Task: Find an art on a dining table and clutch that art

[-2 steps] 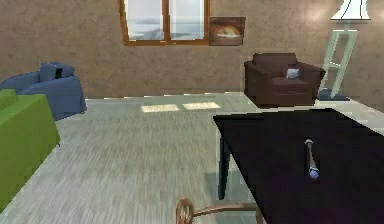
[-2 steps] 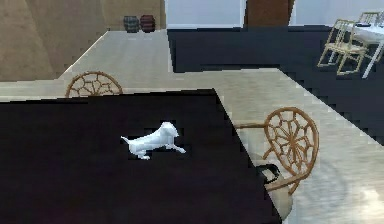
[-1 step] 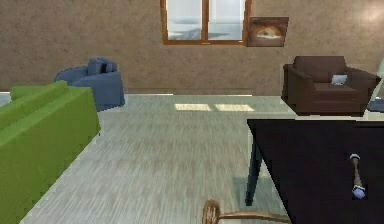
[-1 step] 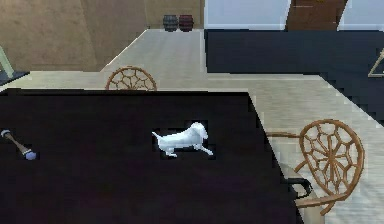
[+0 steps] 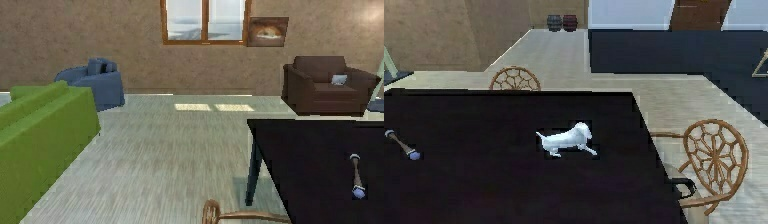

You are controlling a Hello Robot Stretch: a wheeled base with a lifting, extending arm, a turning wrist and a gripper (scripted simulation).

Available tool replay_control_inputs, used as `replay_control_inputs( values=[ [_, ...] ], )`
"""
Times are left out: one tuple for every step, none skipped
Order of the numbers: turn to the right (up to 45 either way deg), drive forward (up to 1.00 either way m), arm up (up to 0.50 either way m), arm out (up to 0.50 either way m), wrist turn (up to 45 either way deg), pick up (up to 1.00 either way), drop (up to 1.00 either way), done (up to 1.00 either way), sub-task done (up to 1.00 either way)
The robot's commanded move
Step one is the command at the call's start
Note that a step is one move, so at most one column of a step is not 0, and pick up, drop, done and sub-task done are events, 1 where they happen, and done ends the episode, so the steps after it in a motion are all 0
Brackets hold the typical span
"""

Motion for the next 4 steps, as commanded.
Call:
replay_control_inputs(
  values=[
    [0.0, 0.00, 0.38, 0.00, 0.0, 0.00, 0.00, 0.00, 0.00],
    [0.0, 0.00, 0.00, 0.30, 0.0, 0.00, 0.00, 0.00, 0.00],
    [0.0, 0.00, 0.00, 0.00, 45.0, 0.00, 0.00, 0.00, 0.00],
    [0.0, 0.00, 0.00, 0.00, 45.0, 0.00, 0.00, 0.00, 0.00]
  ],
)
